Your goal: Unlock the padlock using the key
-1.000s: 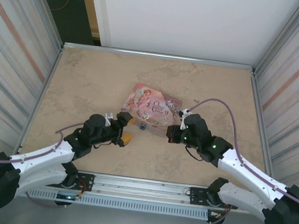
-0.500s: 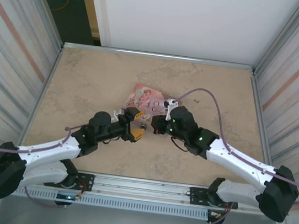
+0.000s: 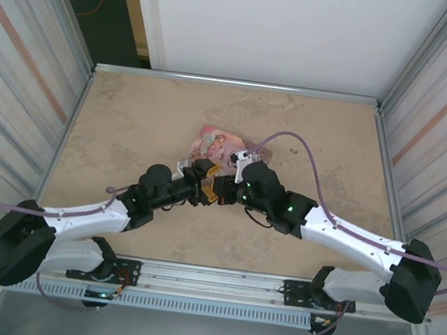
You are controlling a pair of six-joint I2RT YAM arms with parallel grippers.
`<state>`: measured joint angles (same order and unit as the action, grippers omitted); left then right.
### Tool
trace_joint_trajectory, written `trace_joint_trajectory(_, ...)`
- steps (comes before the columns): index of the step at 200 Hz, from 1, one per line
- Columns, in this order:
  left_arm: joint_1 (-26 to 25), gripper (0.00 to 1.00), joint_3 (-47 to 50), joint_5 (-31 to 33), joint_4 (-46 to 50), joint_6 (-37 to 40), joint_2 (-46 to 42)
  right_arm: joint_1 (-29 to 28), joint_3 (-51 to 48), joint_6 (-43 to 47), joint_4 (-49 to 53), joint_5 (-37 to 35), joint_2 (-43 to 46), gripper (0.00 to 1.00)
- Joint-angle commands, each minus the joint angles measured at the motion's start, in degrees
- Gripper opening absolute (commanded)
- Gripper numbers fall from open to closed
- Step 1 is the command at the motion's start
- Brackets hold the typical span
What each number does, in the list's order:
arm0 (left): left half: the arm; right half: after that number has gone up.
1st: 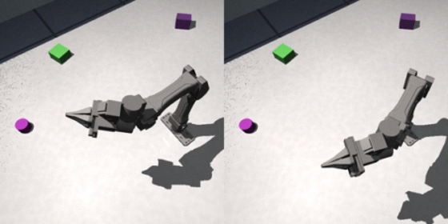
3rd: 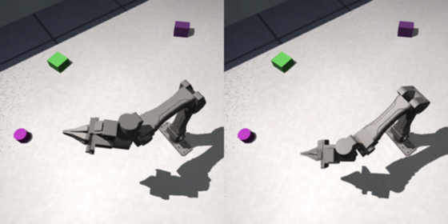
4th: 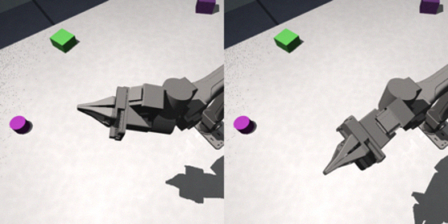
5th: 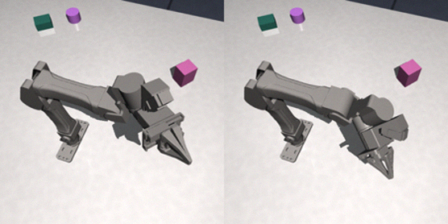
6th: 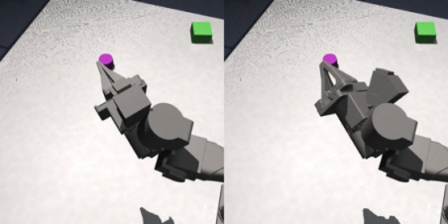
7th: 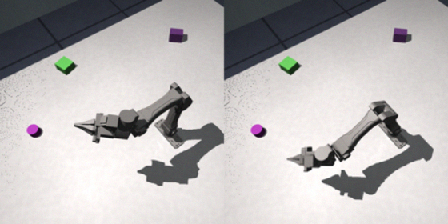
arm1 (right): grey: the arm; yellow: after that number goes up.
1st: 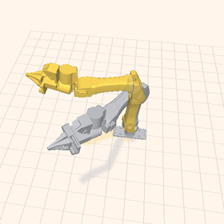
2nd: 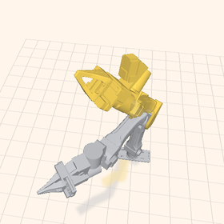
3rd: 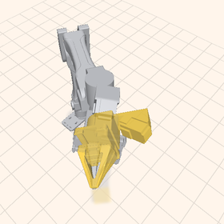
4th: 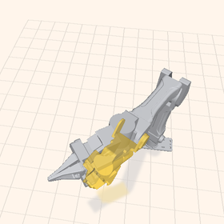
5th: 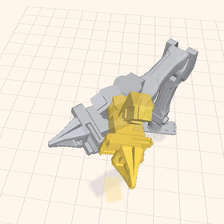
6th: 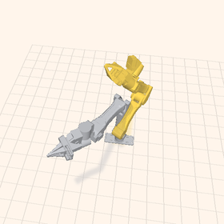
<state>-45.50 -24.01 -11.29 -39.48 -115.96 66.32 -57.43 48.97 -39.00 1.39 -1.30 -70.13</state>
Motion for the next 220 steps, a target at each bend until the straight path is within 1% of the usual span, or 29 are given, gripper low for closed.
trace_joint_trajectory(1,-0.51,0.6,-1.08,1.51,-1.8,-0.27,-0.65,-0.48,0.79,-0.71,0.97,-0.6,2.19,0.0)
trace_joint_trajectory(24,-0.49,0.55,-0.97,1.88,-0.61,0.03,-1.35,-0.49,0.25,-0.57,1.51,-1.63,3.62,0.0)
trace_joint_trajectory(84,-0.47,0.37,-0.51,2.47,0.46,0.23,-1.89,-0.47,0.07,-0.28,2.21,-2.37,4.74,0.0)
trace_joint_trajectory(116,-0.52,0.25,-0.56,2.52,0.81,0.37,-1.96,-0.49,-0.01,-0.28,2.13,-2.81,5.34,0.0)
trace_joint_trajectory(169,-0.47,0.16,-0.2,2.56,1.34,0.56,-1.98,-0.48,-0.35,-0.24,2.48,-3.88,6.52,0.0)
trace_joint_trajectory(191,-0.55,0.09,-0.22,2.65,1.51,0.95,-2.16,-0.38,-0.2,-0.13,2.81,-3.9,6.59,0.0)
trace_joint_trajectory(212,-0.47,0.0,-0.51,2.75,2.66,2.19,-2.46,-0.32,-0.36,-0.17,3.01,-4.04,6.82,0.0)
trace_joint_trajectory(220,-0.5,0.0,-0.67,2.86,3.29,3.04,-2.81,-0.23,-0.45,-0.18,3.05,-4.06,7.01,0.0)
